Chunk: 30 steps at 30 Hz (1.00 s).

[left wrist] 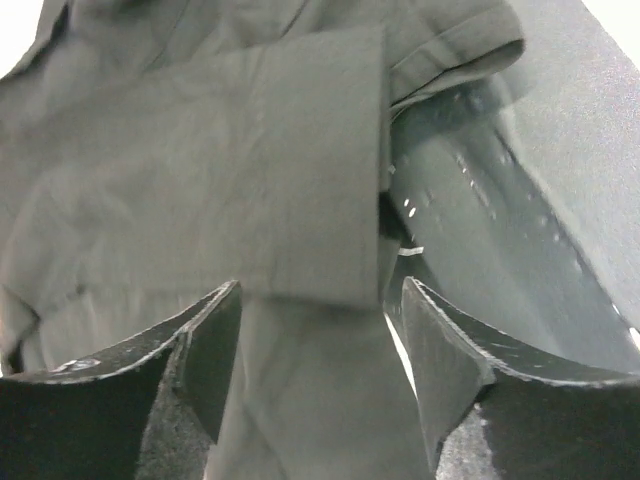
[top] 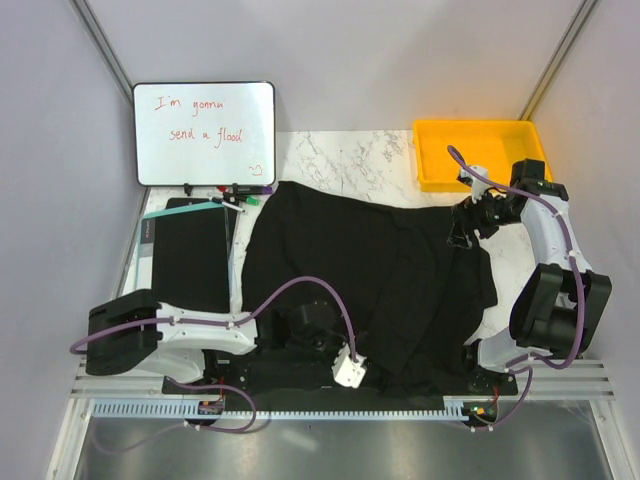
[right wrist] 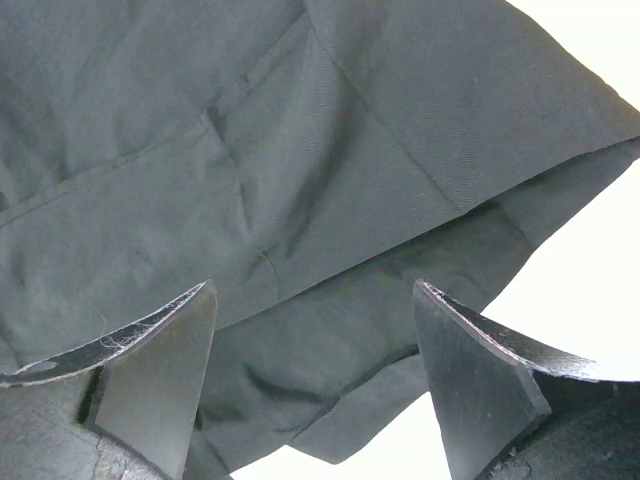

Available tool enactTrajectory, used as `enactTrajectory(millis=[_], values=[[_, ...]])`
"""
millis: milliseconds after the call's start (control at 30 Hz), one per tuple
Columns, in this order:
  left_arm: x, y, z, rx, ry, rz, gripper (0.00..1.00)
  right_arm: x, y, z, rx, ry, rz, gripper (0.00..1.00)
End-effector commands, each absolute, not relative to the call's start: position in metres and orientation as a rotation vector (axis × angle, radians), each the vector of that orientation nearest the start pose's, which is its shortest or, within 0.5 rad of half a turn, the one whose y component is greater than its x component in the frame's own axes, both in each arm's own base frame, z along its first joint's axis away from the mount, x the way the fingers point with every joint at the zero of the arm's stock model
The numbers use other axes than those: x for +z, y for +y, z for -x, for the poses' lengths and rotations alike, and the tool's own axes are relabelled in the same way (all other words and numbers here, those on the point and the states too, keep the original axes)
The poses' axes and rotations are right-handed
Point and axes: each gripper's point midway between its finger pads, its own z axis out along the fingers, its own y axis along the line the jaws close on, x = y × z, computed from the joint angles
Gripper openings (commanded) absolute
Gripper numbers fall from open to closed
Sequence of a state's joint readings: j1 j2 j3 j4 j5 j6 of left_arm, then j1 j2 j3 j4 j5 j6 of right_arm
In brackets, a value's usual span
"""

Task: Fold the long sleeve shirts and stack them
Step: Flatten the shirt out

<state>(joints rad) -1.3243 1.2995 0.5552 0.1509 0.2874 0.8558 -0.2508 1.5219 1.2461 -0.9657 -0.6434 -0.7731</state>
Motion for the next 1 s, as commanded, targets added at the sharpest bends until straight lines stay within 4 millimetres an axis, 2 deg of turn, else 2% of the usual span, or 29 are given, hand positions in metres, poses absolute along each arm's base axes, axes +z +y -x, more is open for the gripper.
enactTrajectory(millis=[0,133,200,300,333,367,433,500,533,567,600,633,667,700,733,767,800,833,867,900,933,967], values=[[0.091,-0.386,-0.065,-0.509,0.652,-1.969,0.74,0.140,0.009,-0.317,0.570,2.358,0.796,0.87],[0.082,-0.393,-0.065,-0.496,0.621,-1.989,0.74,0.139,0.009,-0.319,0.579,2.358,0.795,0.87],[0.083,-0.396,-0.066,-0.494,0.627,-1.981,0.70,0.138,0.009,-0.320,0.580,2.356,0.797,0.87],[0.094,-0.402,-0.069,-0.493,0.635,-1.947,0.48,0.139,0.008,-0.320,0.573,2.356,0.801,0.87],[0.099,-0.403,-0.072,-0.479,0.642,-1.931,0.32,0.138,0.008,-0.320,0.574,2.355,0.804,0.87],[0.100,-0.404,-0.075,-0.467,0.650,-1.927,0.23,0.139,0.009,-0.320,0.573,2.351,0.808,0.87],[0.118,-0.411,-0.087,-0.437,0.674,-1.878,0.04,0.138,0.009,-0.321,0.578,2.350,0.807,0.87],[0.138,-0.417,-0.099,-0.438,0.712,-1.845,0.02,0.140,0.008,-0.324,0.587,2.347,0.792,0.87],[0.146,-0.416,-0.116,-0.419,0.752,-1.822,0.02,0.142,0.008,-0.325,0.588,2.341,0.782,0.87],[0.176,-0.423,-0.130,-0.422,0.759,-1.760,0.02,0.145,0.007,-0.327,0.593,2.339,0.768,0.88],[0.183,-0.422,-0.140,-0.450,0.785,-1.762,0.02,0.147,0.002,-0.329,0.591,2.334,0.747,0.89],[0.197,-0.414,-0.179,-0.421,0.853,-1.712,0.02,0.151,0.001,-0.331,0.595,2.323,0.733,0.92],[0.230,-0.426,-0.205,-0.415,0.855,-1.649,0.02,0.156,-0.005,-0.335,0.587,2.315,0.705,0.93],[0.235,-0.427,-0.229,-0.404,0.888,-1.641,0.02,0.160,-0.008,-0.339,0.581,2.308,0.689,0.95],[0.248,-0.417,-0.276,-0.332,0.939,-1.588,0.02,0.165,-0.011,-0.343,0.581,2.296,0.673,0.98],[0.270,-0.435,-0.319,-0.291,0.938,-1.535,0.02,0.173,-0.020,-0.352,0.563,2.281,0.644,0.98],[0.281,-0.436,-0.352,-0.254,0.964,-1.493,0.02,0.179,-0.024,-0.359,0.562,2.272,0.601,0.98],[0.294,-0.423,-0.400,-0.187,1.012,-1.428,0.02,0.185,-0.027,-0.364,0.564,2.254,0.575,0.98],[0.368,-0.428,-0.437,-0.143,0.946,-1.289,0.02,0.193,-0.035,-0.372,0.547,2.239,0.541,0.98],[0.333,-0.439,-0.483,-0.120,1.024,-1.279,0.02,0.198,-0.039,-0.379,0.539,2.225,0.506,0.98],[0.323,-0.430,-0.521,-0.089,1.083,-1.247,0.02,0.203,-0.041,-0.383,0.531,2.214,0.493,0.98],[0.414,-0.424,-0.536,-0.026,0.936,-1.102,0.02,0.206,-0.043,-0.388,0.522,2.204,0.489,0.98]])
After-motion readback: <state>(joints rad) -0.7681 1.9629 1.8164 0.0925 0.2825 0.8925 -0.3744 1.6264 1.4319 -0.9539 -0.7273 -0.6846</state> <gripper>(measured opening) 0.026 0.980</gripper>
